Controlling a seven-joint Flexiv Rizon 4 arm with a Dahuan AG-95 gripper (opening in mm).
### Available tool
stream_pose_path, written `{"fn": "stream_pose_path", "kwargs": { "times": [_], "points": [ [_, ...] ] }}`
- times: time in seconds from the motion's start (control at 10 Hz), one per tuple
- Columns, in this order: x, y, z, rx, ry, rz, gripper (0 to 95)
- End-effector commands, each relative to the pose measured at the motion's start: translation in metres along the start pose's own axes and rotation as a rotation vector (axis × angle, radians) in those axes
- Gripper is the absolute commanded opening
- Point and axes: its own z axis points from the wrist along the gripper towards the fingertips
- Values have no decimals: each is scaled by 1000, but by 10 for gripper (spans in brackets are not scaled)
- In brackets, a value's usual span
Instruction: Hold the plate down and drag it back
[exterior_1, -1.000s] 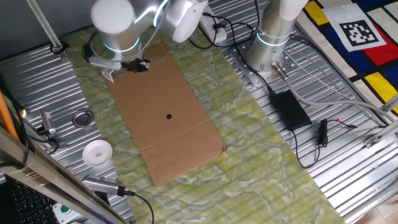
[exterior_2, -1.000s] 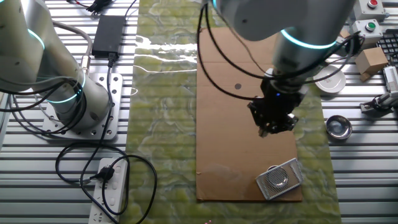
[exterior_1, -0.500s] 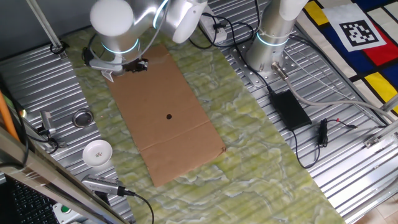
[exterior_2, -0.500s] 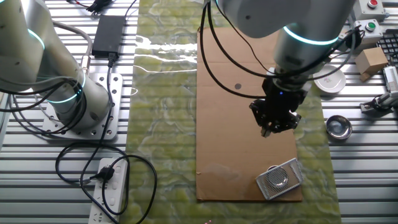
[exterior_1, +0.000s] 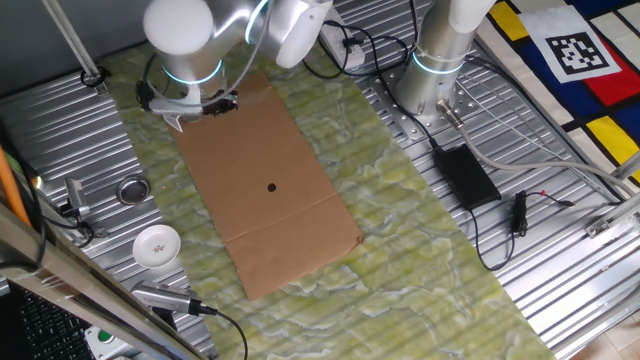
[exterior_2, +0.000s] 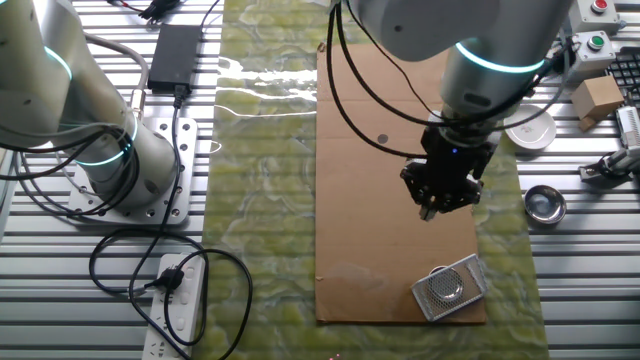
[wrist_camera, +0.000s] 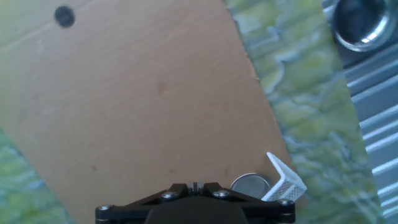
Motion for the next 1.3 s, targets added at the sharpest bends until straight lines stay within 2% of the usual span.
{"fn": "stream_pose_path", "kwargs": {
  "times": [0.1,0.3,0.6,0.8,1.3],
  "points": [
    [0,-1,0,28,39,18,0],
    [0,-1,0,31,41,13,0],
    [0,-1,0,39,77,-23,0],
    [0,-3,4,40,81,-6,0],
    [7,-13,30,55,112,30,0]
  ]
}}
